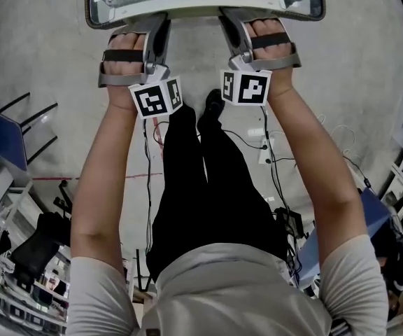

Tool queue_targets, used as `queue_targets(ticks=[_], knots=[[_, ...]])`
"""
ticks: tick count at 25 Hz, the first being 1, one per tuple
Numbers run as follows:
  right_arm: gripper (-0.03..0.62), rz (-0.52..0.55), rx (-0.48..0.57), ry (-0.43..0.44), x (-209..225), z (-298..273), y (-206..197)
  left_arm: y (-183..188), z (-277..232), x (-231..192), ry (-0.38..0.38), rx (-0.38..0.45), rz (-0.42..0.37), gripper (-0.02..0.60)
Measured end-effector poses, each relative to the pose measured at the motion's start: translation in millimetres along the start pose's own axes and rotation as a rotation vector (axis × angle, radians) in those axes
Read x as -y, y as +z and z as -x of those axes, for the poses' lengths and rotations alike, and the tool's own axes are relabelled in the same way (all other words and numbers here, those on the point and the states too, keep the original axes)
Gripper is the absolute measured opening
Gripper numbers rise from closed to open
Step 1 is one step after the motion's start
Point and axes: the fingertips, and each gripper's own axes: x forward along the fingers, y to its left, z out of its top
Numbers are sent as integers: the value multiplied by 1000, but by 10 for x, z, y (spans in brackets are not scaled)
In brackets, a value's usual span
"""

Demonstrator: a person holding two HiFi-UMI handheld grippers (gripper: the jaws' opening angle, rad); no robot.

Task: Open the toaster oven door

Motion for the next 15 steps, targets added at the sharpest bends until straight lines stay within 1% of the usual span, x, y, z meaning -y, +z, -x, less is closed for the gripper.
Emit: queue_targets(ticks=[4,7,11,15], knots=[[91,-19,-6,-13,-175,-37,-8,-54,-32,176,18,8,-10,89],[91,-38,-11,-22,-276,-58,-24,-73,-69,274,38,16,2,92],[91,-20,9,-62,-331,-82,-64,-66,-116,327,69,31,7,95],[91,-17,14,-95,-434,-130,-139,-55,-192,440,91,54,-7,95]])
